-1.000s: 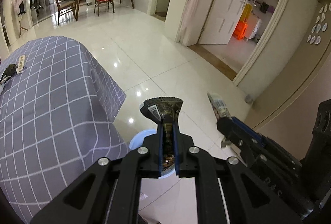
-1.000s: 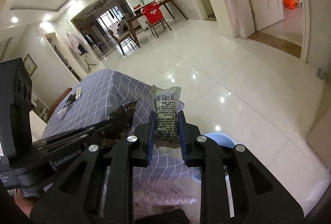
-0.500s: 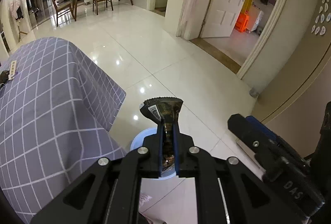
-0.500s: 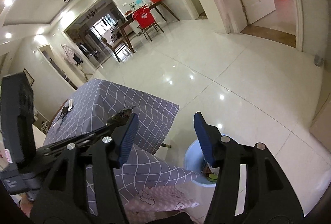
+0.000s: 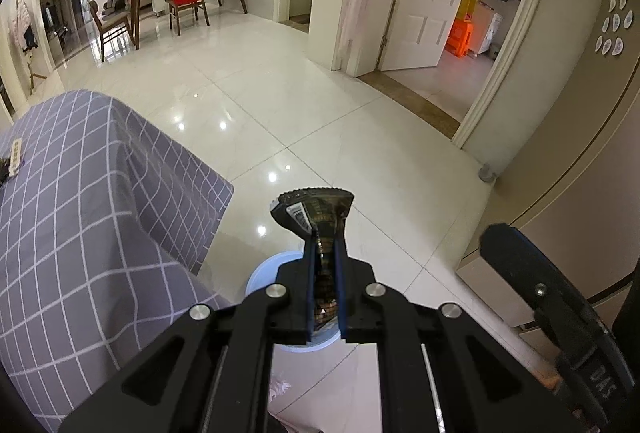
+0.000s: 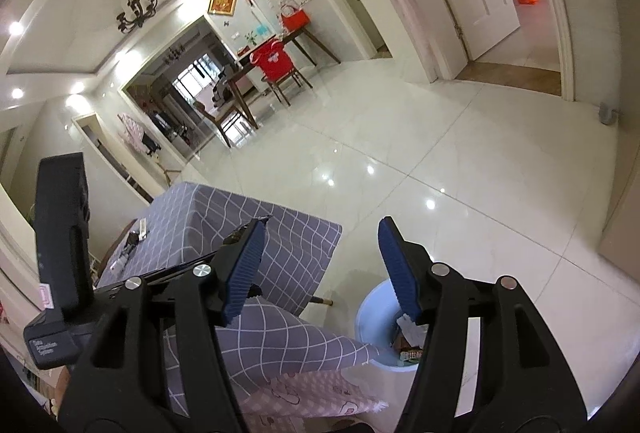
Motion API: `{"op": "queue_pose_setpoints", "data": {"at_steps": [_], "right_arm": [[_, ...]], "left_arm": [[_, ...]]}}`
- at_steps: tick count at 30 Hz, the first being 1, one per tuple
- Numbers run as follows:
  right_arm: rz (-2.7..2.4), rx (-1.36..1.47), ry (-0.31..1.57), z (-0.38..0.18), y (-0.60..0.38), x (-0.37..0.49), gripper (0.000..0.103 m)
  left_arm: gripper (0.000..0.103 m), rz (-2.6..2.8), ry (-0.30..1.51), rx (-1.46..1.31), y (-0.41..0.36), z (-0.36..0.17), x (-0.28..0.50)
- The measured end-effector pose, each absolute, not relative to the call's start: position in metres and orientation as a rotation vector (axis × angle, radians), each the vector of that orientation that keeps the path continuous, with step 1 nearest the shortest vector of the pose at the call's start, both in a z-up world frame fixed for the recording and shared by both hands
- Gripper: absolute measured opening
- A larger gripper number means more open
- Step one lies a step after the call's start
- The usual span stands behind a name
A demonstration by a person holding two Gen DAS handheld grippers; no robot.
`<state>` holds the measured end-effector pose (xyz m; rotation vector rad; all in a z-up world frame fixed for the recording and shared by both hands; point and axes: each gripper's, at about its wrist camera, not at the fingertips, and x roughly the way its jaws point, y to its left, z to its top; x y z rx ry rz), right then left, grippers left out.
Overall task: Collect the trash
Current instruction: 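Open the left tool over the blue bin to drop the black bag, then move both open tools back over the table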
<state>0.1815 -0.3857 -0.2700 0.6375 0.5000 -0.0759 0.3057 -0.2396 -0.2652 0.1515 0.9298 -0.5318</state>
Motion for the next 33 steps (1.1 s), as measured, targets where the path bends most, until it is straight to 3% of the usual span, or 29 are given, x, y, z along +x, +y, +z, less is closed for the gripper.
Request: {"op": "queue_pose_setpoints", "data": {"at_steps": [4,6,7,8,24,33], "right_arm": [[-0.093,0.641,0.472,-0.268,-0.39,0.175,0.06],[-0.102,0.646,0.463,-0.269,-0.392,0.173,0.06],[-0.105,0.65,0.46,-0.269,-0.392,0.173,0.06],[-0.104,0.654,0.459,-0.269,-0.392,0.172,0.06],[-0.043,0.631,0.487,-0.253,-0.364,0.174,0.06],[0.057,0.558,0.52,-0.228,-0.297,0.203,0.061]], "left_arm": [[0.013,-0.541,0.929,0.159,-0.247,-0.258,0.311],[0.031,-0.517,0.942,0.155,-0.248,-0.256,0.314],[0.057,-0.495,0.946,0.153,-0.248,-0.255,0.317],[0.071,-0.473,0.932,0.147,-0.246,-0.252,0.318],[0.072,-0.443,0.884,0.143,-0.206,-0.222,0.302],[0.072,-0.38,0.836,0.118,-0.13,-0.193,0.302]]}}
